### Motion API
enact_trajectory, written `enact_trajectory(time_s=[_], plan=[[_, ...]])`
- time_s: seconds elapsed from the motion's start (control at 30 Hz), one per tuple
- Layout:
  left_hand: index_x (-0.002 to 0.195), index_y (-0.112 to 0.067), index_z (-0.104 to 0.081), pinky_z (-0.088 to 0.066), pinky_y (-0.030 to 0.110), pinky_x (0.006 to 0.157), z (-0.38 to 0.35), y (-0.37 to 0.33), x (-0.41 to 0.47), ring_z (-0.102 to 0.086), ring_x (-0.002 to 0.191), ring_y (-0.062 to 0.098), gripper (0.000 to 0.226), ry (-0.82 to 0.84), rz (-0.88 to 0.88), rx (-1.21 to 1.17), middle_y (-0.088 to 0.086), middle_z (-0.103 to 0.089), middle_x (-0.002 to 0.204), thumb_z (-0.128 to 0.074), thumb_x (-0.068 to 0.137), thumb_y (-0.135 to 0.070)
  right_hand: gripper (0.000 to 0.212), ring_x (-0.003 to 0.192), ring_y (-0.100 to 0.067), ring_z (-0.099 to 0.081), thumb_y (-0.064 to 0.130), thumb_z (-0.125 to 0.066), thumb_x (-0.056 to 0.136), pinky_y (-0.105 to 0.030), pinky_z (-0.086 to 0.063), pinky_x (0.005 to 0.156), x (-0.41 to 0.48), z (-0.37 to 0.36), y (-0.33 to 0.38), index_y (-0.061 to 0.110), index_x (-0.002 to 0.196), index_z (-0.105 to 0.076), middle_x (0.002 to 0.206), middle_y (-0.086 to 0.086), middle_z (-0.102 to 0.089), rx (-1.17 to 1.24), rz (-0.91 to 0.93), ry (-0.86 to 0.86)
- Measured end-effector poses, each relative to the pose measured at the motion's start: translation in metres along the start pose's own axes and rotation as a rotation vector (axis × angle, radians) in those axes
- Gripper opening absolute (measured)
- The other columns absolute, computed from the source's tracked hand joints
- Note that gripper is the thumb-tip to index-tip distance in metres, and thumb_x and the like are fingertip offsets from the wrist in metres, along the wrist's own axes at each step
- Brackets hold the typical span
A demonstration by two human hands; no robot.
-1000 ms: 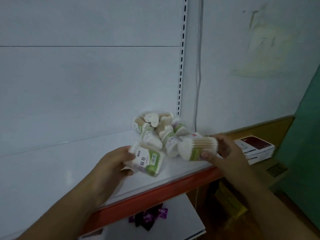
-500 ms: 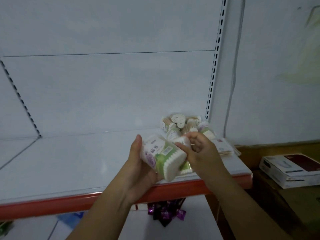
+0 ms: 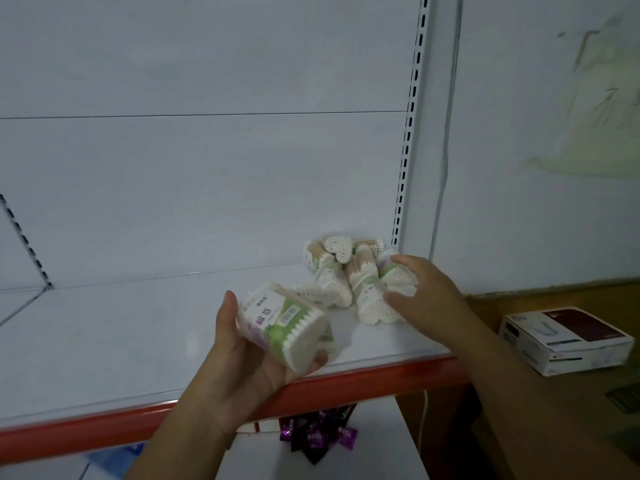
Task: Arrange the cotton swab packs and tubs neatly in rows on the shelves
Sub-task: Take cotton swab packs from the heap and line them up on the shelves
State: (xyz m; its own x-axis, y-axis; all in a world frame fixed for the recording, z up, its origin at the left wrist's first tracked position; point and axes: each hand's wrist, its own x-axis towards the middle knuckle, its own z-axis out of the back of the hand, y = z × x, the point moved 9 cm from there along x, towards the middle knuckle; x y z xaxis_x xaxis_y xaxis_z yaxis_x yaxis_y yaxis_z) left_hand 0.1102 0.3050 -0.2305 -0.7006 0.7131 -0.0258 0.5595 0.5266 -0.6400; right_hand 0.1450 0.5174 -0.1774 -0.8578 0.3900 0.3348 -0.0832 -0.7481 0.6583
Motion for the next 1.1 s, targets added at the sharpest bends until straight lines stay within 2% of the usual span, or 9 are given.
enact_trajectory(time_s=[0.13,0.33,0.47,0.53,0.63,0.7,0.8,0.97,1.1], plan=[[0.099,-0.012,-0.078,-0.053,0.062,0.079,0.004,0.001,-0.001,-0.062,0.110,0.042,0.094,-0.016,-0.018,-0.005,0.023,-0.063,0.125,-0.096,0.017,-0.053,0.093,0.143,-0.014,-0.020,0.042,-0.075,0.076,-0.035,-0.012,0.117,0.010,-0.038,-0.014,0.023,0.150,-0.023,0.157,0.005,-0.023,-0.261,0.088,0.280],[0.105,-0.009,-0.074,-0.055,0.061,0.069,0.002,0.002,-0.013,-0.062,0.105,0.046,0.107,-0.043,-0.011,0.023,0.028,-0.063,0.120,-0.095,0.010,-0.054,0.069,0.128,-0.019,-0.036,0.046,-0.076,0.073,-0.029,-0.010,0.109,0.008,-0.043,0.001,0.016,0.129,-0.049,0.133,0.000,-0.049,-0.376,0.215,0.176],[0.138,-0.009,-0.043,-0.033,0.065,0.104,-0.011,-0.008,-0.017,-0.028,0.137,0.043,0.095,0.123,-0.041,-0.031,0.027,-0.028,0.148,-0.075,0.068,-0.065,0.060,0.095,-0.006,-0.033,0.042,-0.078,0.070,-0.029,-0.022,0.104,-0.006,-0.043,0.009,0.021,0.117,-0.047,0.105,0.009,-0.048,-0.277,0.170,0.206],[0.142,-0.009,-0.040,-0.024,0.062,0.110,0.008,-0.007,-0.018,-0.021,0.141,0.041,0.089,0.092,-0.033,-0.031,0.025,-0.020,0.150,-0.062,0.079,-0.068,0.060,0.084,-0.001,-0.029,0.041,-0.081,0.067,-0.028,-0.028,0.096,-0.014,-0.041,0.018,0.024,0.113,-0.046,0.094,0.019,-0.043,-0.244,0.204,0.181],[0.149,-0.005,-0.026,0.001,0.058,0.116,0.021,-0.015,-0.040,0.006,0.143,0.037,0.088,0.079,-0.082,-0.110,0.022,0.004,0.149,-0.037,0.091,-0.071,0.070,0.090,0.010,-0.039,0.032,-0.086,0.064,-0.012,-0.032,0.078,-0.023,-0.035,0.041,0.038,0.120,-0.044,0.102,0.037,-0.034,0.034,0.245,0.121],[0.140,-0.004,-0.046,-0.024,0.062,0.111,0.014,-0.040,-0.056,-0.017,0.141,0.042,0.091,0.009,-0.191,-0.018,0.027,-0.017,0.150,-0.066,0.076,-0.066,0.071,0.099,0.022,-0.046,0.019,-0.089,0.062,-0.002,-0.039,0.077,-0.029,-0.051,0.059,0.045,0.114,-0.049,0.115,0.035,-0.043,0.382,0.219,0.231],[0.106,-0.008,-0.075,-0.055,0.059,0.075,0.038,-0.055,-0.088,-0.062,0.108,0.046,0.101,-0.213,-0.227,0.046,0.027,-0.062,0.123,-0.094,0.018,-0.055,0.076,0.100,-0.007,-0.066,0.015,-0.092,0.045,-0.025,-0.057,0.072,-0.037,-0.088,0.089,0.038,0.111,-0.063,0.115,0.007,-0.066,0.845,0.135,0.421],[0.106,-0.003,-0.074,-0.049,0.066,0.081,0.093,-0.093,-0.152,-0.061,0.108,0.046,0.096,-0.376,-0.247,0.003,0.027,-0.061,0.125,-0.080,0.036,-0.068,0.104,0.099,-0.030,-0.068,0.035,-0.098,0.017,-0.038,-0.059,0.072,-0.061,-0.171,0.149,0.008,0.111,-0.062,0.113,-0.016,-0.068,1.411,-0.143,0.571],[0.107,-0.003,-0.074,-0.049,0.063,0.087,0.128,-0.145,-0.199,-0.061,0.111,0.044,0.100,-0.271,-0.313,0.024,0.025,-0.061,0.126,-0.094,0.023,-0.053,0.069,0.095,-0.032,-0.069,0.035,-0.090,0.034,-0.045,-0.059,0.073,-0.086,-0.243,0.226,0.009,0.096,-0.074,0.111,-0.021,-0.068,1.544,-0.245,0.730]])
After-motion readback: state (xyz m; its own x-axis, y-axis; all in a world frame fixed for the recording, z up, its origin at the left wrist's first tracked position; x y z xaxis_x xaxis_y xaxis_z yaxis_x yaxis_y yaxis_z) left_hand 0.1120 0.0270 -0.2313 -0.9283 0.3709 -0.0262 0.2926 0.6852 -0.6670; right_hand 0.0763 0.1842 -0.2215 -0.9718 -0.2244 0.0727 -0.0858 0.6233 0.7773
